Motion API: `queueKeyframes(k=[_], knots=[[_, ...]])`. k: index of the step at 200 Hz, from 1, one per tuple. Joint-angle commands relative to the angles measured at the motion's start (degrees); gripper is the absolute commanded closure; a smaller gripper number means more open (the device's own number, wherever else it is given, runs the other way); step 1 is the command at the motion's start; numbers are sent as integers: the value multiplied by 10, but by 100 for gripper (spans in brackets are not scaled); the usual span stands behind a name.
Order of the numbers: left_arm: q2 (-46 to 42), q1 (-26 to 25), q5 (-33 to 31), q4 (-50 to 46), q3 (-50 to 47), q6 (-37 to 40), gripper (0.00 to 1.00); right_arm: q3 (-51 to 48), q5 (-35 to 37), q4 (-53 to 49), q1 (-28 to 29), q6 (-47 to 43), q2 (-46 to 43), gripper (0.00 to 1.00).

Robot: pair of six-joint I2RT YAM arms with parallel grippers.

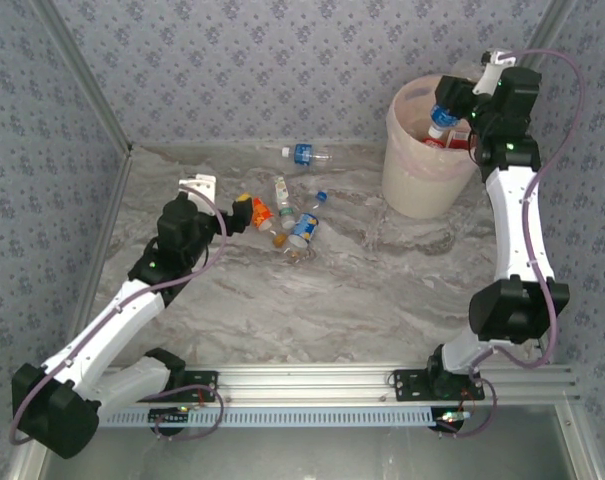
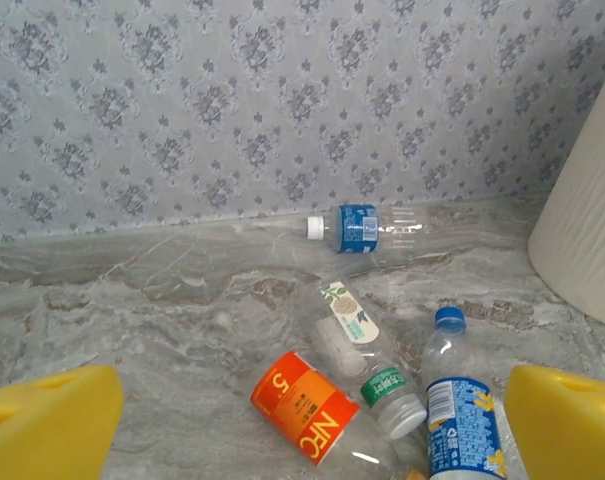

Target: Put the plastic bottles in the bin

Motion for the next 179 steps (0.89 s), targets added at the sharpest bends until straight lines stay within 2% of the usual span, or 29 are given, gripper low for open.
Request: queueKeyframes(k=[1,66,97,136,160,179], knots=[[-19,4,-14,-2,-7,-7,2,60,53,-67,-3,-30,27,56],[-19,12,7,2,-15,-7,2,156,197,-176,-5,-84,121,55],[-16,13,13,-1,-12,-8,2,168,247,-190,-5,-100,143,49],[-14,13,14,-6,-10,-13,2,215,362,-256,-8,-102,177,29],[-10,17,13,-2,-11,-19,2,217,341,-270,-17,-78,179,16],[-4,17,15,-8,-5,-21,2,221,313,-269,-17,-67,176,12]])
